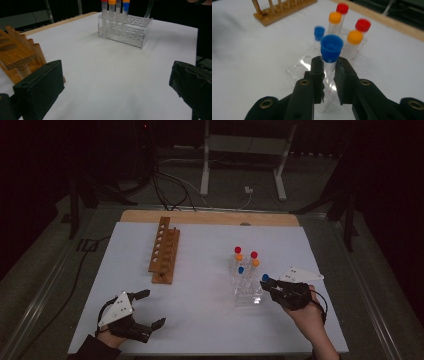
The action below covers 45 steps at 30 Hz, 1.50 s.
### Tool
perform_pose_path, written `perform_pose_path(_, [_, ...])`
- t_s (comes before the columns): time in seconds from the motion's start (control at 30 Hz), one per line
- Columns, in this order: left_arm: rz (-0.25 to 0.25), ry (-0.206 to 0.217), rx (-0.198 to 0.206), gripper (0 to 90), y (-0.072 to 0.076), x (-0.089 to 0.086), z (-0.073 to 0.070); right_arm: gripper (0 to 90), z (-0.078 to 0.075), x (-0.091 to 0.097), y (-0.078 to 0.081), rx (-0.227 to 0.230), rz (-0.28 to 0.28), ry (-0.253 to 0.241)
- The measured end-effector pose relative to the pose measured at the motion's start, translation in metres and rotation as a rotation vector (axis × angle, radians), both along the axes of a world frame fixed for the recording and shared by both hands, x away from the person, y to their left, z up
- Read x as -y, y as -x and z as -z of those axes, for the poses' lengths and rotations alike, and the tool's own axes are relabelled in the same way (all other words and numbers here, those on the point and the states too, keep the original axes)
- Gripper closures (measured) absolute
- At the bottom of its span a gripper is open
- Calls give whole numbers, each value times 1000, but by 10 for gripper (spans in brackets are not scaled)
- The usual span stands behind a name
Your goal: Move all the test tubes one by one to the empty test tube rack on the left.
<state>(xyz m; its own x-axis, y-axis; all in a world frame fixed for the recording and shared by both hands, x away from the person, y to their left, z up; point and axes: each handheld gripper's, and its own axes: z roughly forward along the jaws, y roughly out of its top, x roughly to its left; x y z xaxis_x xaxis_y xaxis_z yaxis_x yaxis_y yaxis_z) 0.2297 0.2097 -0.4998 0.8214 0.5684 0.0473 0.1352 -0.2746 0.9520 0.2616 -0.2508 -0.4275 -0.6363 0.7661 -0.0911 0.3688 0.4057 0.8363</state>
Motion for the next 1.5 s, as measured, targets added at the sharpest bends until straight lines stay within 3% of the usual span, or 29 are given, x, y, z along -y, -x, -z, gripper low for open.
perform_pose_path(0.3, [21,4,-7,4,0,6,-8,772,-17,-12,5,47,-46,-18])
perform_pose_path(0.53, [45,-9,-2,4,1,16,-14,772,-21,-28,5,47,-99,-38])
perform_pose_path(0.63, [49,30,3,4,2,19,-20,772,-20,-38,8,49,-129,-38])
perform_pose_path(0.77, [58,38,-3,4,0,24,-28,772,-18,-55,11,42,-183,-31])
perform_pose_path(0.87, [53,25,-23,5,-1,27,-32,772,-14,-65,11,37,-210,-30])
perform_pose_path(0.9, [75,38,-45,4,-2,30,-34,772,-13,-67,12,34,-216,-32])
perform_pose_path(1.07, [101,53,-22,4,-3,41,-42,772,-1,-84,13,11,-262,-12])
perform_pose_path(1.5, [172,38,-42,31,-19,74,-57,771,15,-107,14,-25,-325,16])
